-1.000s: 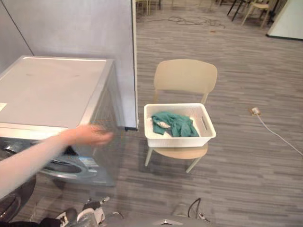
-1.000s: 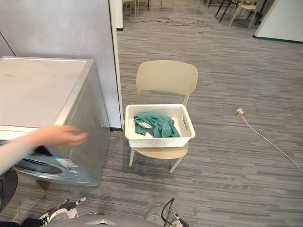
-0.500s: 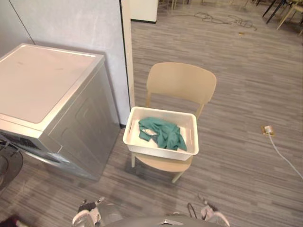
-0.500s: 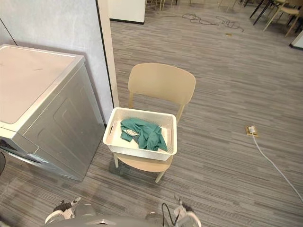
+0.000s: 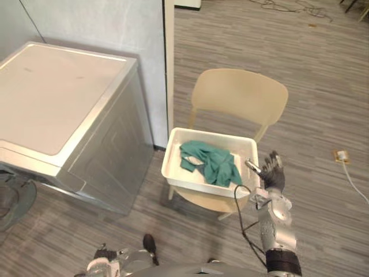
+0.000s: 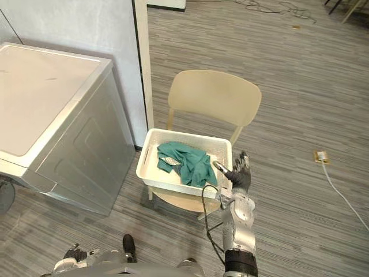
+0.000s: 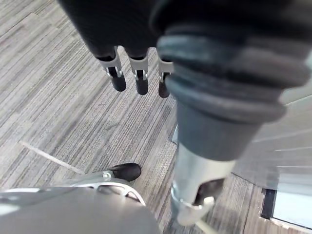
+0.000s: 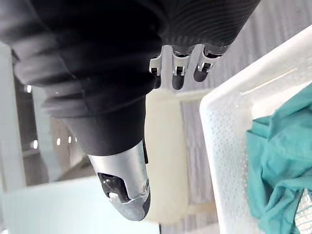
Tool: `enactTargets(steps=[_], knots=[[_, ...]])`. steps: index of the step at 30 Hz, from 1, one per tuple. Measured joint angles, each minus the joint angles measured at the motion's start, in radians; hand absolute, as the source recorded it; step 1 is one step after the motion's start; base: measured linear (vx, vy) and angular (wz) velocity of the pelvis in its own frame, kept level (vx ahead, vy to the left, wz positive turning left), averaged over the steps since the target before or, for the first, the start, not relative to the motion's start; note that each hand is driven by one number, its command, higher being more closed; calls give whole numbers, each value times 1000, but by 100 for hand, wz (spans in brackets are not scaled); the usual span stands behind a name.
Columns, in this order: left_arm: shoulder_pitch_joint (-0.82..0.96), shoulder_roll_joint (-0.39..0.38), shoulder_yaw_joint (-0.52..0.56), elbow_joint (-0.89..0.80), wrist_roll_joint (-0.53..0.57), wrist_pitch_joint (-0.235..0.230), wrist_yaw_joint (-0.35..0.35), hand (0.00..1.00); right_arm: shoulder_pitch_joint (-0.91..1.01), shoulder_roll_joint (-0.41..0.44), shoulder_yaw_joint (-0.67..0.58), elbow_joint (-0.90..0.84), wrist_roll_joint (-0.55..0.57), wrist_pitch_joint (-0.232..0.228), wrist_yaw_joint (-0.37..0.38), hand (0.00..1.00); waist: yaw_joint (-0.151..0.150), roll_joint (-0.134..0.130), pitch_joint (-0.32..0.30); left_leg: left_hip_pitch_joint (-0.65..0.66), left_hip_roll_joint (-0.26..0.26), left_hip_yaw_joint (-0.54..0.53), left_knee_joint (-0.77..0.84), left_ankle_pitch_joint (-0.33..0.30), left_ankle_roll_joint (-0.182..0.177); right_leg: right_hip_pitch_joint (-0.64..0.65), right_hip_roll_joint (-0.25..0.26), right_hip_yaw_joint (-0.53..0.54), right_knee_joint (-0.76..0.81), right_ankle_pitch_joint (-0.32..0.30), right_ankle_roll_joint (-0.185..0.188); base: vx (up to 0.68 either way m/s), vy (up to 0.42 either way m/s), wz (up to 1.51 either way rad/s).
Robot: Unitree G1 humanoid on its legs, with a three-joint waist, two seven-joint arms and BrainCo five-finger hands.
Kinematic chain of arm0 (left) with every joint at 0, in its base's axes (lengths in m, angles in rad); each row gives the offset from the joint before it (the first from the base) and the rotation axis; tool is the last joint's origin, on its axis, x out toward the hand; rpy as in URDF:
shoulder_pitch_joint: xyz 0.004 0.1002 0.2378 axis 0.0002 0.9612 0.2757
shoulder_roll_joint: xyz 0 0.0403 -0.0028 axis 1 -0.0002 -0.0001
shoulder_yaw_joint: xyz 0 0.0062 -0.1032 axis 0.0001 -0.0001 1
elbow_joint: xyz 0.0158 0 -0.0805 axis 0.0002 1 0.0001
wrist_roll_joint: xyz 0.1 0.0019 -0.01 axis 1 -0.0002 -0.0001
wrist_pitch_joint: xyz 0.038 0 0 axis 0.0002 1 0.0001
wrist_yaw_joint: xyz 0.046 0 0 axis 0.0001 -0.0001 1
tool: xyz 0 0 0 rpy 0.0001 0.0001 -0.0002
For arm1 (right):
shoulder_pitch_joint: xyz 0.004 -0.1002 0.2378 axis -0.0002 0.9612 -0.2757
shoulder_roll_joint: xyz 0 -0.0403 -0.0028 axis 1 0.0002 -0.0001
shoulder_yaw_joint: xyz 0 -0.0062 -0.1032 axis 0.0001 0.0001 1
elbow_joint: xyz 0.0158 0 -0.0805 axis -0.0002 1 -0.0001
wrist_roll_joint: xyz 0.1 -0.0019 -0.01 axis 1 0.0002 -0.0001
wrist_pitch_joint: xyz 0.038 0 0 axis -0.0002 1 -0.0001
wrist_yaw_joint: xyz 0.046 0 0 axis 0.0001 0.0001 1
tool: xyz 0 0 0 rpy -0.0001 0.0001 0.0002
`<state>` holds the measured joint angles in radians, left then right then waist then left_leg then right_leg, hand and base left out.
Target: Pick up the laundry basket with both hands and put the clothes into the washing machine.
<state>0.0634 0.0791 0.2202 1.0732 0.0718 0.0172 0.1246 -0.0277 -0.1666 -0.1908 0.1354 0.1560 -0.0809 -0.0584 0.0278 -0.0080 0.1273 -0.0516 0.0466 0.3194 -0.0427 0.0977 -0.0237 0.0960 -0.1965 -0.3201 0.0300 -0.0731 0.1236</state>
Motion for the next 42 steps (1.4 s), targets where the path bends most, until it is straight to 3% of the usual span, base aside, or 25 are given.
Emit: enactTargets(steps=[5,12,14,18,27,38,42], knots=[[-17,30,-73,-12,0,-9,-8,0,-174,-183,190,54,-82,5,92,0,7,-6,18,-75,3,-26,-36,45,6,-77,13,-24,-2,17,13,-55,-3,12],[-76,48,-106,-78,-27,-33,-5,0,-576,-340,421,388,-85,46,138,0,57,-23,183,-165,2,-64,-35,90,33,-136,20,-54,-21,65,4,-86,42,14],[-81,50,-107,-82,-41,-38,-5,0,-640,-363,461,454,-84,60,145,0,66,-25,196,-197,-1,-76,-35,101,37,-160,21,-73,-20,73,2,-63,48,17],[-92,54,-107,-82,-72,-38,2,0,-737,-388,463,568,-79,76,142,0,83,-25,244,-224,3,-78,-35,111,45,-191,20,-72,-8,82,-3,-52,51,3],[-127,61,-106,-84,-143,-37,29,0,-901,-450,428,750,-64,113,90,0,83,-25,325,-302,19,-74,-35,133,52,-278,28,-62,11,105,-7,-36,40,-5],[-190,60,-148,-179,-227,-49,48,0,-960,-473,342,875,-73,132,49,0,87,-25,331,-403,31,-75,-33,145,56,-378,40,-51,8,119,-14,38,18,-3],[-224,58,-164,-202,-254,-63,52,0,-994,-473,342,925,-70,134,31,0,92,-19,362,-453,39,-93,-10,145,54,-408,48,-72,10,118,-14,16,12,7]])
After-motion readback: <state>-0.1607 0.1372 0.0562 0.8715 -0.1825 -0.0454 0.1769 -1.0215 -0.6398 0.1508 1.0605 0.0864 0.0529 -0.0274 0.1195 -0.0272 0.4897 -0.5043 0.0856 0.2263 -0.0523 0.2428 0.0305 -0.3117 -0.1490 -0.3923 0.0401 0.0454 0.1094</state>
